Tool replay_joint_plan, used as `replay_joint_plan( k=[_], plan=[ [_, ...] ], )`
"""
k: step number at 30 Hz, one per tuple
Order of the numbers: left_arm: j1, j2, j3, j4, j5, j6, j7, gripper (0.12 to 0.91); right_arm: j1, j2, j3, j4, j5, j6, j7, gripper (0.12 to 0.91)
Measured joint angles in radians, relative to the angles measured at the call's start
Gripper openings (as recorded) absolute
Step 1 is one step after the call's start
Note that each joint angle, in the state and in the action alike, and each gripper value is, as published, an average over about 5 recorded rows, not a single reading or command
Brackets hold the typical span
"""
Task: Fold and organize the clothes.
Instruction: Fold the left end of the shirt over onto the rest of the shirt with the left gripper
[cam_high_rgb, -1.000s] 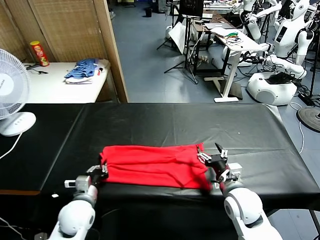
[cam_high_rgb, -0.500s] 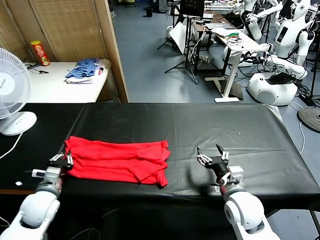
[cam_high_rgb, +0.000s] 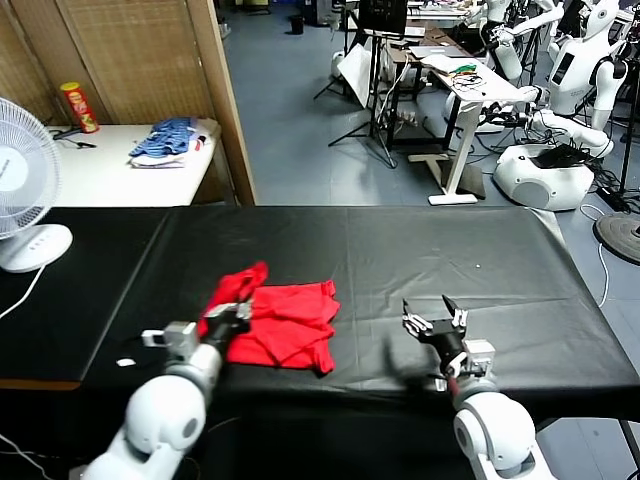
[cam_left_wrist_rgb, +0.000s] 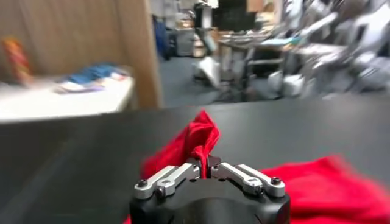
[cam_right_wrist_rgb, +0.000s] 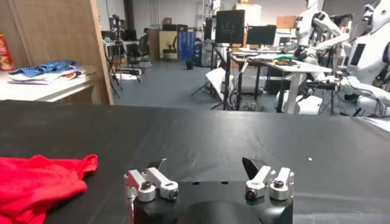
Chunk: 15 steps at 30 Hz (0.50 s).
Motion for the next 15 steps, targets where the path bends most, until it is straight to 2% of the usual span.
replay_joint_plan(
  k=[4, 9, 15],
  plan=[
    [-0.02, -0.058, 0.049, 0.012, -0.012, 0.002, -0.01, 0.171, 0.004, 0.007, -0.005, -0.004, -0.003, -0.001, 0.0, 0.798],
    [-0.029, -0.115, 0.088, 0.039, 0.029, -0.013, -0.002, 0.171, 0.002, 0.008, -0.008, 0.0, -0.003, -0.002, -0.003, 0.798],
    [-0.029, -0.157, 0.104, 0.076, 0.092, -0.048, 0.009, 0.172, -0.003, -0.003, -0.018, 0.013, 0.006, 0.002, -0.035, 0.798]
  ],
)
